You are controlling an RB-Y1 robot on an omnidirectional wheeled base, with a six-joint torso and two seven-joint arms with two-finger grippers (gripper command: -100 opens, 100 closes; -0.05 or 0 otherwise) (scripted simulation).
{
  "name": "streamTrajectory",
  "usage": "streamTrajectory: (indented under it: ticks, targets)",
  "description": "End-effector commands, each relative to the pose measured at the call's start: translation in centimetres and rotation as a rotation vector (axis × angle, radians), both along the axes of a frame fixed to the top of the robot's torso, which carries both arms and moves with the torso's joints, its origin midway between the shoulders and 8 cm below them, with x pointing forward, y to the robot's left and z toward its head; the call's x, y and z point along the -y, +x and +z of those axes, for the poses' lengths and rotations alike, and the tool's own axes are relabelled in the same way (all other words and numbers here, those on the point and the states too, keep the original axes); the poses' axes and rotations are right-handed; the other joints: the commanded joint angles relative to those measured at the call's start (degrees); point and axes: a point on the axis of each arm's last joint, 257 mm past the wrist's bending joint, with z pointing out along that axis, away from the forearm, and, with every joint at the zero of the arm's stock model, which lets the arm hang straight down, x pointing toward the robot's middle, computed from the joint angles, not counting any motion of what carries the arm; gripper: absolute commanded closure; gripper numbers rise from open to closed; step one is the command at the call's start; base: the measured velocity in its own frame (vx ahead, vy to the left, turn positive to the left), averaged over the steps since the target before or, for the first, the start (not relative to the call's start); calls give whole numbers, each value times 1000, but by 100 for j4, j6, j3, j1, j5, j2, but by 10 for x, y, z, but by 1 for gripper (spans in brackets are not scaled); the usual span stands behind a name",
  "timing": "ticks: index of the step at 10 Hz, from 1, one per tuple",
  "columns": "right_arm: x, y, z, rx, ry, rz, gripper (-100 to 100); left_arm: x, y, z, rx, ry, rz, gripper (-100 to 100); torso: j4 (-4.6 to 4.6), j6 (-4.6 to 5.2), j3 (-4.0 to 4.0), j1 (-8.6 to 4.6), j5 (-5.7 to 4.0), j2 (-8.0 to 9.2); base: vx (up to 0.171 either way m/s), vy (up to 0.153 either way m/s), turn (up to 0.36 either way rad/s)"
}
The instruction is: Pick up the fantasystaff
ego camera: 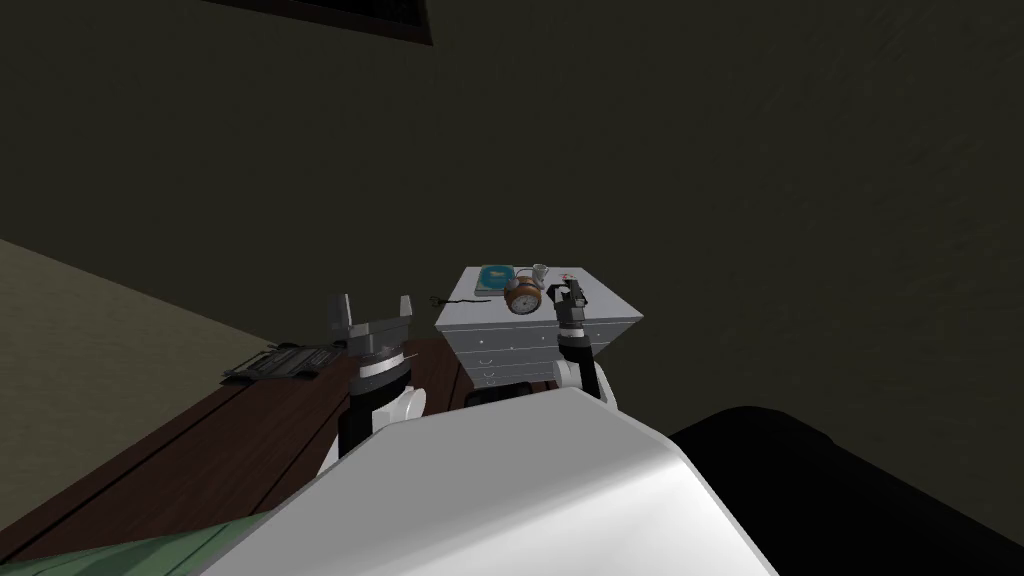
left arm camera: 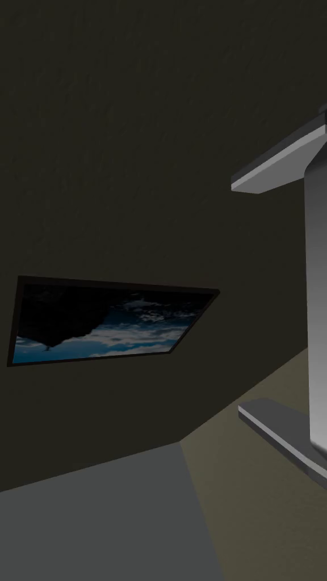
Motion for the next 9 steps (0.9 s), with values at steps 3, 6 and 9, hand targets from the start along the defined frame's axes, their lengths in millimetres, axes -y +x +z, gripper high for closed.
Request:
streamTrajectory:
  ticks: [3, 6, 9]
  targets:
    - [0, 0, 0, 0, 0, 0, 0, 7, 25, -16, -81, 59, -25, -100, 3, 0, 10, 32, 7, 18, -46, 65, 15]
    - [0, 0, 0, 0, 0, 0, 0, 10, 49, -31, -154, 106, -36, -100, 2, 0, 4, 24, 6, 7, -20, 66, 16]
    - [0, 0, 0, 0, 0, 0, 0, 12, 76, -45, -225, 162, -39, -100, 4, 0, 10, 35, 9, 17, -50, 89, 16]
